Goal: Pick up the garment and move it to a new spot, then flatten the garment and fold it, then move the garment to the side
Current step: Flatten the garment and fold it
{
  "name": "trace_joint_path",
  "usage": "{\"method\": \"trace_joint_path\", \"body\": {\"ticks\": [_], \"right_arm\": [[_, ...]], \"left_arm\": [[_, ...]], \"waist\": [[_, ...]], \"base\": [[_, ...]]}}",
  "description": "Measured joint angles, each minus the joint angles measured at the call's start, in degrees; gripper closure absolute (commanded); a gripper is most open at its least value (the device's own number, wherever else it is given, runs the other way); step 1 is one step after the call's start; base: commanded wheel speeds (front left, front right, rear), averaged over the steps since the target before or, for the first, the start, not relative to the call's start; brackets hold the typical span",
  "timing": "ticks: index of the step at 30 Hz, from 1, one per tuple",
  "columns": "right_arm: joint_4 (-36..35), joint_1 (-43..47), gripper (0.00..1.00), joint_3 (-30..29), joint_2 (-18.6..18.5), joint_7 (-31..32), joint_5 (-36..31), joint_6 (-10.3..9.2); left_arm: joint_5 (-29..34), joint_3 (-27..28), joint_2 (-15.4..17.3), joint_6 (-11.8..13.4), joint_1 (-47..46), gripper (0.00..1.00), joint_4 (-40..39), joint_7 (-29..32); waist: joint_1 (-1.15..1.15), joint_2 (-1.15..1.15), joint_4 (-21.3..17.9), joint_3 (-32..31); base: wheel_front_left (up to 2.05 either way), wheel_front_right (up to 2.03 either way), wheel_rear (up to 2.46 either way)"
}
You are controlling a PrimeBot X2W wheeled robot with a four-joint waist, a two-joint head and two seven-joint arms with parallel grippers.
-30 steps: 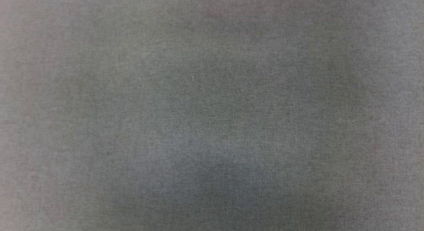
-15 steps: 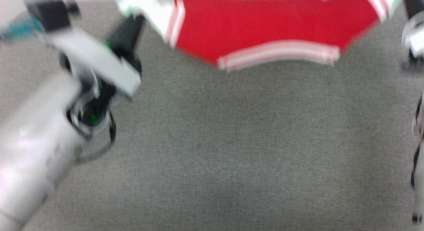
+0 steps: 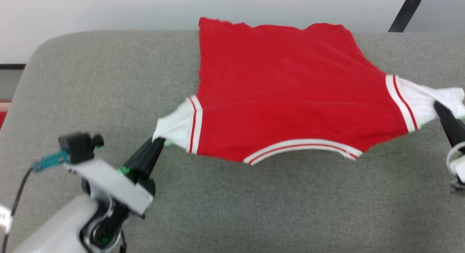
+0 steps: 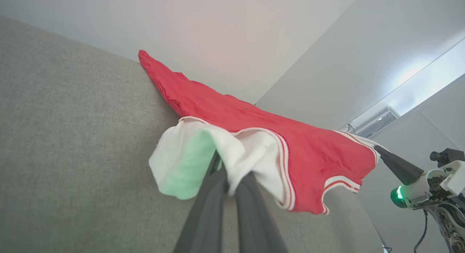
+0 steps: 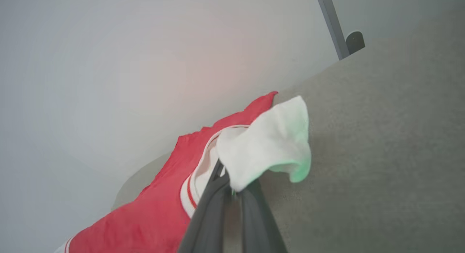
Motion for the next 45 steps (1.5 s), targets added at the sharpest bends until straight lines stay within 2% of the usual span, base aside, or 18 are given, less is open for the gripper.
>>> {"method": "trace_joint_path", "body": {"ticks": [4, 12, 18, 22, 26, 30, 35, 38, 45], "right_arm": [[-5.48, 5.2, 1.0, -1.96, 0.76, 2.43, 0.08, 0.0], [-12.85, 12.73, 1.0, -4.47, 1.07, 5.35, 2.03, 0.0], [-16.42, 17.11, 1.0, -5.87, 1.09, 5.45, 3.43, 0.0], [-16.35, 19.13, 1.0, -5.47, 1.07, 7.02, 2.82, 0.0], [-16.22, 21.75, 1.0, -3.09, 1.1, 11.15, -3.02, 0.0], [-13.83, 23.55, 1.0, -2.1, 0.93, 12.15, -6.54, 0.0], [-8.31, 24.5, 1.0, -1.68, 0.41, 8.94, -8.67, 0.01], [-4.6, 24.51, 1.0, -0.38, -1.41, 6.12, -10.89, 0.01], [3.19, 23.62, 1.0, 2.58, -2.94, 0.55, -12.06, 0.04]], "left_arm": [[2.14, 4.25, 1.0, 0.55, 7.66, 1.0, -5.7, 0.0], [5.88, 11.2, 3.04, 4.65, 20.06, 1.0, -17.78, 0.0], [7.77, 13.95, 4.59, 7.76, 25.9, 1.0, -25.66, 0.0], [7.95, 13.63, 4.88, 8.5, 28.16, 1.0, -27.48, 0.01], [6.35, 11.65, 4.25, 8.25, 28.65, 1.0, -25.52, 2.32], [5.55, 9.65, 2.7, 6.42, 28.85, 1.0, -21.12, 4.0], [7.24, 6.86, 0.7, 5.3, 27.75, 1.0, -13.82, 5.13], [7.8, 5.83, -1.01, 4.27, 26.89, 1.0, -9.98, 5.13], [9.53, 3.57, -3.46, 2.77, 24.85, 1.0, -2.1, 5.89]], "waist": [[0.0, 0.0, -0.2, -0.47], [0.0, 0.0, -0.44, -0.58], [0.0, 0.0, -0.4, -0.6], [0.0, 0.0, -0.66, -0.81], [0.0, 0.0, -0.72, -0.73], [0.0, 0.0, -0.58, -0.2], [0.0, 0.0, -0.2, 0.71], [0.0, 0.0, -0.05, 1.24], [0.0, 0.0, 0.19, 2.21]], "base": [[0.0, 0.0, 0.0], [0.0, 0.0, 0.0], [0.0, 0.0, 0.0], [0.0, 0.0, 0.0], [0.0, 0.0, 0.0], [0.0, 0.0, 0.0], [0.0, 0.0, 0.0], [0.0, 0.0, 0.0], [0.0, 0.0, 0.0]]}}
